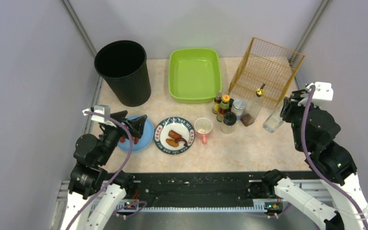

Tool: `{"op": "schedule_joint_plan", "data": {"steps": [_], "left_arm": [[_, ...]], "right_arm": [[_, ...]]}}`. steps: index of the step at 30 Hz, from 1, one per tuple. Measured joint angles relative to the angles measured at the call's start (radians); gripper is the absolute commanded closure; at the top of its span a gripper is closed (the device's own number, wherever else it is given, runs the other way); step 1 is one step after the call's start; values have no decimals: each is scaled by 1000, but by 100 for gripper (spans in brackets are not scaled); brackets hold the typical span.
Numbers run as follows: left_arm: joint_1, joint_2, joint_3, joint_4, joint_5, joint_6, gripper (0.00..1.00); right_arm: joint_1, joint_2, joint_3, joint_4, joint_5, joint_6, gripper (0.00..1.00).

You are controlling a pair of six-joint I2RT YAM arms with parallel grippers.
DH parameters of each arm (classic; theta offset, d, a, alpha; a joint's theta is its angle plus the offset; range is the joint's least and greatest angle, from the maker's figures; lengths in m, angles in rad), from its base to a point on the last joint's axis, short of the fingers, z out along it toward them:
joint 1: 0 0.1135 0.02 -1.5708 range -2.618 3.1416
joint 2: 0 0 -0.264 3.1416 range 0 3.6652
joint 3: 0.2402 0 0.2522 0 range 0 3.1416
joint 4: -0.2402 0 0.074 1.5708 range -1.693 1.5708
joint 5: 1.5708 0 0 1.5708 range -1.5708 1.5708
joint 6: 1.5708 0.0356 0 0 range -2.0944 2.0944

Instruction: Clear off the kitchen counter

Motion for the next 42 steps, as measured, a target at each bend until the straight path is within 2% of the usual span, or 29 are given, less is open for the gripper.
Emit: {"op": "schedule_joint_plan", "data": {"steps": [4, 12, 22, 32, 42], "left_arm": [[-1, -3, 0, 0, 0, 0, 5], [-8, -21, -1, 0, 0, 0, 4], [-27, -55, -1, 0, -5, 4, 4], [-46, -55, -5, 0, -16, 8, 4], [-47, -54, -6, 0, -19, 8, 4]], "right_arm": [[0, 40, 44, 8, 45, -53, 100], [0, 153, 52, 193, 141, -232, 100], [-14, 308, 97, 364, 145, -320, 100], [-183, 417, 193, 409, 53, -309, 100], [-349, 563, 228, 411, -117, -186, 100]]}}
